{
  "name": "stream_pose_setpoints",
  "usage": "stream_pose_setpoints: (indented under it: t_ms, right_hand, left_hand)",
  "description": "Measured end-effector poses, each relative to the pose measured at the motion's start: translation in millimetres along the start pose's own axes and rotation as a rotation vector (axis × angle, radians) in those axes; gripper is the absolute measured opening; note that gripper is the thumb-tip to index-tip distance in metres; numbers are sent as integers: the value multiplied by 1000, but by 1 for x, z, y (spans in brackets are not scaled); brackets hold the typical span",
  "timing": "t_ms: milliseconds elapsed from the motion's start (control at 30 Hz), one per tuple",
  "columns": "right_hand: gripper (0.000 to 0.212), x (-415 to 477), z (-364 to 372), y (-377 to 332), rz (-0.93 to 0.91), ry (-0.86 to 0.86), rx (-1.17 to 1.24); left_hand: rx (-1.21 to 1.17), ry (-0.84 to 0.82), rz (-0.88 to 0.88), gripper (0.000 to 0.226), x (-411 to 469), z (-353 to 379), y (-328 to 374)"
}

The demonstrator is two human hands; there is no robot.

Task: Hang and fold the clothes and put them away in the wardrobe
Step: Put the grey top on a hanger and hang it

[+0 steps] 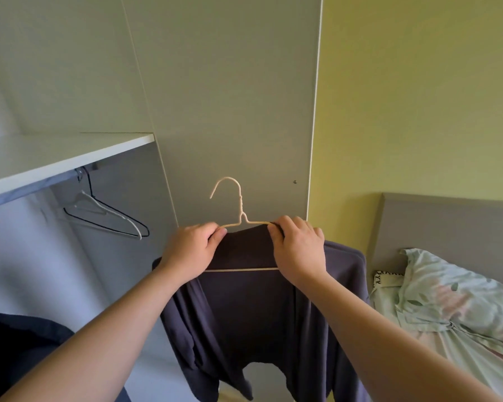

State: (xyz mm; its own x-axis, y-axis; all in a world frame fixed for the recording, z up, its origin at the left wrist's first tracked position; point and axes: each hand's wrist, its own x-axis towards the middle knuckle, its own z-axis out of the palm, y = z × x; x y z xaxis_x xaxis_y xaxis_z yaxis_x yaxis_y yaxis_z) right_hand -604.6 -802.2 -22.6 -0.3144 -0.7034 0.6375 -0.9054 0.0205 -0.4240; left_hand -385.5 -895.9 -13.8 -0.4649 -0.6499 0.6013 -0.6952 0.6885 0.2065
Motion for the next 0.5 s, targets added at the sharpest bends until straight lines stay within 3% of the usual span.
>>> stream_pose_setpoints:
  t_ms: [267,400,500]
  right_hand:
    - [30,0,-8,21,100,-36,40]
    - [30,2,-11,24,142,-48,75]
    - [30,2,-12,27,157,-43,105]
  left_hand:
    - [-242,-10,-403,47,-5,3,-42]
    - [-549,31,-731,48,-17,5,-76]
    - [-738,23,-860,38,-32,8,-90]
